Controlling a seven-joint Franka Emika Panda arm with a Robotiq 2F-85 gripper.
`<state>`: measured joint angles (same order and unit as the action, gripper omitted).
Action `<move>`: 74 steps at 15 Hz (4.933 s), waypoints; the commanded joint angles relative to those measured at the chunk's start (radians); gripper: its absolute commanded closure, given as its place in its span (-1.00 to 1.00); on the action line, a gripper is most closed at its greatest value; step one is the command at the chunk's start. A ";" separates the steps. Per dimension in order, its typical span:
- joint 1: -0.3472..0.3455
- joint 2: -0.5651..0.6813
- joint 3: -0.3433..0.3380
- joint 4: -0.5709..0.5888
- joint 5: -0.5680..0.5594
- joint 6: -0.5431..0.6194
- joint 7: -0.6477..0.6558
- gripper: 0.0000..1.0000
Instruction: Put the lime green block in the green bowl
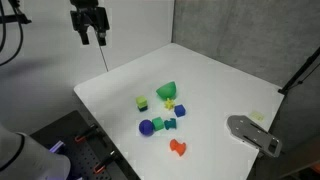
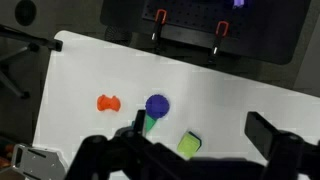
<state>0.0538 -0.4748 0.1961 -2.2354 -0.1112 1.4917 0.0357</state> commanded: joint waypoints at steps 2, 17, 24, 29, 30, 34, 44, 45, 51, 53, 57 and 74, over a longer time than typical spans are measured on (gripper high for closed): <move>0.027 0.003 -0.021 0.003 -0.008 -0.003 0.010 -1.00; -0.006 0.274 -0.031 0.130 -0.043 0.308 0.206 -1.00; -0.003 0.493 -0.056 0.221 -0.169 0.561 0.343 -1.00; 0.024 0.684 -0.101 0.307 -0.267 0.682 0.429 -1.00; 0.033 0.720 -0.114 0.325 -0.277 0.697 0.439 -1.00; 0.086 0.858 -0.174 0.398 -0.332 0.748 0.488 -1.00; 0.222 1.143 -0.315 0.559 -0.421 0.790 0.689 -1.00; 0.234 1.167 -0.327 0.573 -0.429 0.792 0.705 -1.00; 0.287 1.280 -0.380 0.639 -0.434 0.797 0.777 -1.00; 0.301 1.310 -0.398 0.659 -0.439 0.795 0.798 -1.00; 0.318 1.362 -0.431 0.695 -0.451 0.786 0.831 -1.00; 0.317 1.377 -0.476 0.699 -0.467 0.743 0.866 1.00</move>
<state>0.3673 0.9092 -0.2773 -1.5441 -0.5635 2.2660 0.8778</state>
